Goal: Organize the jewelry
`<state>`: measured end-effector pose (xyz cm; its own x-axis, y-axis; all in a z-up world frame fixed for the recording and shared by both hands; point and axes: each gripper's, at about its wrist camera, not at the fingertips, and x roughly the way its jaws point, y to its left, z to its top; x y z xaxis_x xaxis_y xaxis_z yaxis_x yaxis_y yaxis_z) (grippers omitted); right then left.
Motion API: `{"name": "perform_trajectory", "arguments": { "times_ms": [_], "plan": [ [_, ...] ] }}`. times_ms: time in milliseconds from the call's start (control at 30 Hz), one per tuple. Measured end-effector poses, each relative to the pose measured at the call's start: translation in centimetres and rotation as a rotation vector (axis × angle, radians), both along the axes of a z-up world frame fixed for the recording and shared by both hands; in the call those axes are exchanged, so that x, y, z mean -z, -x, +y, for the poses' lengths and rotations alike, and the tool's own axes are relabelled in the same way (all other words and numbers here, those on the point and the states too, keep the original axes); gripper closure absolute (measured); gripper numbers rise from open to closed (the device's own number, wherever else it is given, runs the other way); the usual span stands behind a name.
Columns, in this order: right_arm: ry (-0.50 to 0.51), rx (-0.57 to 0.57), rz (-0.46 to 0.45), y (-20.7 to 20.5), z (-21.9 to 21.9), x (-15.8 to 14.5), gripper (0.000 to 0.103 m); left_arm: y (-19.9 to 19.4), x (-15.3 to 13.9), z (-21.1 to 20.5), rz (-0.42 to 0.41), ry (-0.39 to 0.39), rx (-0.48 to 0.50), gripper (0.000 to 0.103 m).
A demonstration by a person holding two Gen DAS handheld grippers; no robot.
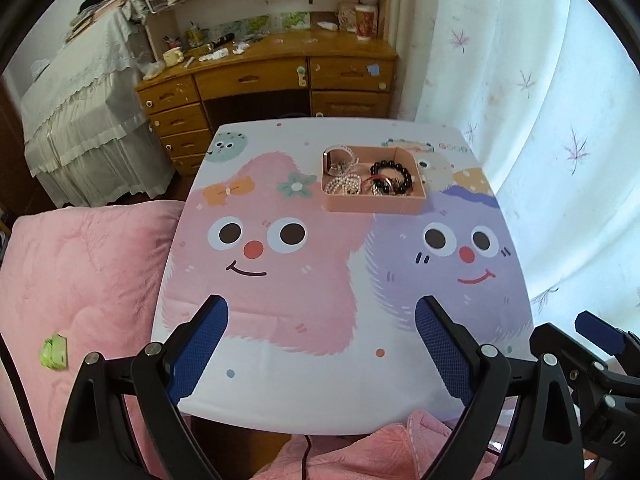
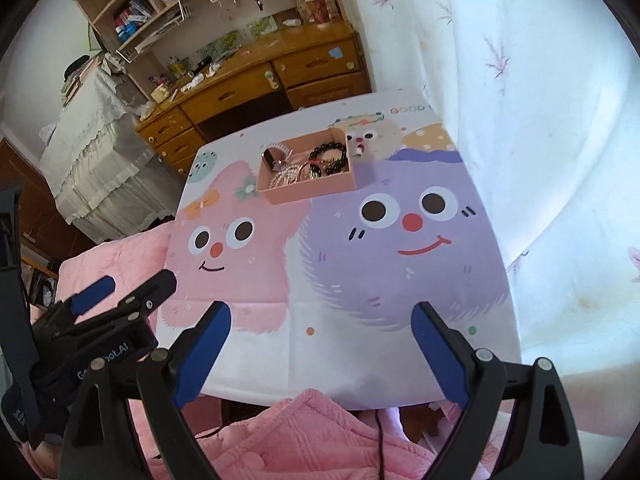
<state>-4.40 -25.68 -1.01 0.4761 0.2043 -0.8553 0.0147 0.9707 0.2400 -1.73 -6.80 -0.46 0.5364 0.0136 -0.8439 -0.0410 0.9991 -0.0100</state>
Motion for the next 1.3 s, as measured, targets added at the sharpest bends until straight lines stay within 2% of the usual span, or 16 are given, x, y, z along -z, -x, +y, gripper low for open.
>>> {"name": "perform_trajectory", "arguments": {
  "times_ms": [100,167,300,600,1300],
  "plan": [
    [0.033,-0.031,-0.033,0.6,0.4,-0.2,0.011,0.8,0.3,0.1,-0.01,0.026,-0.017,0.008],
    [0.052,-0.049,-0.033,0.8,0.7,-0.2,0.011,1.2,0.3,0.3,-0.009,0.029,-0.032,0.001],
    [0.067,-0.07,-0.061,1.3,1.0,-0.6,0.011,2.0,0.1,0.5,-0.02,0.031,-0.051,0.001],
    [0.065,-0.103,-0.107,2.0,1.8,-1.2,0.011,3.2,-0.4,0.2,-0.034,-0.028,-0.048,0.001],
    [0.042,-0.071,-0.084,1.8,1.2,-0.6,0.01,3.4,-0.5,0.1,-0.034,-0.037,-0.022,0.001]
  ]
}}
